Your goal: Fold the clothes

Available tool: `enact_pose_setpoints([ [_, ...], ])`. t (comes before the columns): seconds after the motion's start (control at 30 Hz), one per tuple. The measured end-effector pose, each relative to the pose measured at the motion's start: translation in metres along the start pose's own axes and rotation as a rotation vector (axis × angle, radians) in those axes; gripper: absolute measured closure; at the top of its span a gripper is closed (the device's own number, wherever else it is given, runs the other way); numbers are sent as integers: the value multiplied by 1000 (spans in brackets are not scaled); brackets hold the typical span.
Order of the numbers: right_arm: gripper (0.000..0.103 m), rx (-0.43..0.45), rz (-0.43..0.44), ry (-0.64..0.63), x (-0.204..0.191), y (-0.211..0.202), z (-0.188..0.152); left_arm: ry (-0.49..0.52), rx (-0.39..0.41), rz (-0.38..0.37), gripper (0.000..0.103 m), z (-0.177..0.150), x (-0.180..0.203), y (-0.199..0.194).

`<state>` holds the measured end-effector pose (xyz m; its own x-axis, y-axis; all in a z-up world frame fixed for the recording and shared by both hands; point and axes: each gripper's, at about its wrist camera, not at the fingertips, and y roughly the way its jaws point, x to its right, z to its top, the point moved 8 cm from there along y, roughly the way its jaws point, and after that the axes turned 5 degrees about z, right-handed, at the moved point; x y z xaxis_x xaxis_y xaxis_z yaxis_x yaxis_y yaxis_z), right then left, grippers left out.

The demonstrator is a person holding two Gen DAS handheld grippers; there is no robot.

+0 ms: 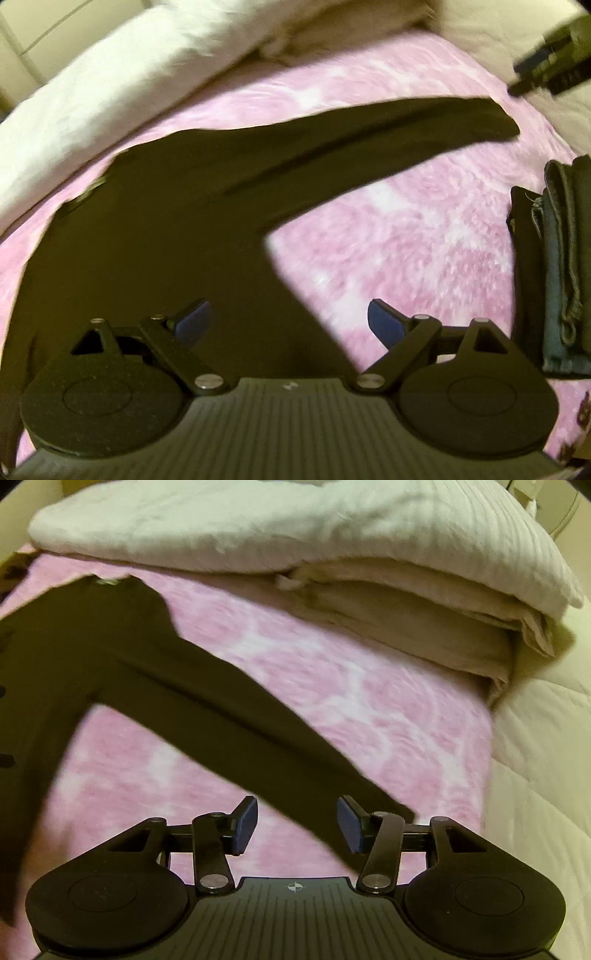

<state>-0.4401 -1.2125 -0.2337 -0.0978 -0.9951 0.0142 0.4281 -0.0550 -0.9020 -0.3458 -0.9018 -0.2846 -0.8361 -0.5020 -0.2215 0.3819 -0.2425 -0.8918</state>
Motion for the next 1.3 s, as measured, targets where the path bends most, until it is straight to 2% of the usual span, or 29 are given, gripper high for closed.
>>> enact_pose_setpoints([
  [0.13, 50, -22, 99, 33, -60, -2, -4, -95, 8, 85, 14, -43, -51, -48],
  [0.33, 50, -37, 162, 14, -155, -16, -3, -249, -8, 186, 13, -119, -129, -104],
  [0.53, 49, -33, 183, -15, -264, -29, 16, -345, 11, 243, 13, -197, -212, -133],
  [0.67, 49, -25, 137, -34, -335, -30, 36, -338, 46, 233, 13, -238, -268, -136],
  [0.8, 49, -62, 60, 2, -399, -28, 51, -272, 74, 214, 13, -271, -320, -141],
  [0.97, 49, -62, 52, -1, -480, -37, 71, -236, 80, 232, 13, -303, -373, -156],
  [1.1, 49, -59, 52, -14, -524, -41, 79, -281, 86, 222, 13, -320, -401, -157],
  [1.3, 49, -55, 77, -57, -561, -39, 82, -286, 84, 230, 13, -332, -412, -165],
])
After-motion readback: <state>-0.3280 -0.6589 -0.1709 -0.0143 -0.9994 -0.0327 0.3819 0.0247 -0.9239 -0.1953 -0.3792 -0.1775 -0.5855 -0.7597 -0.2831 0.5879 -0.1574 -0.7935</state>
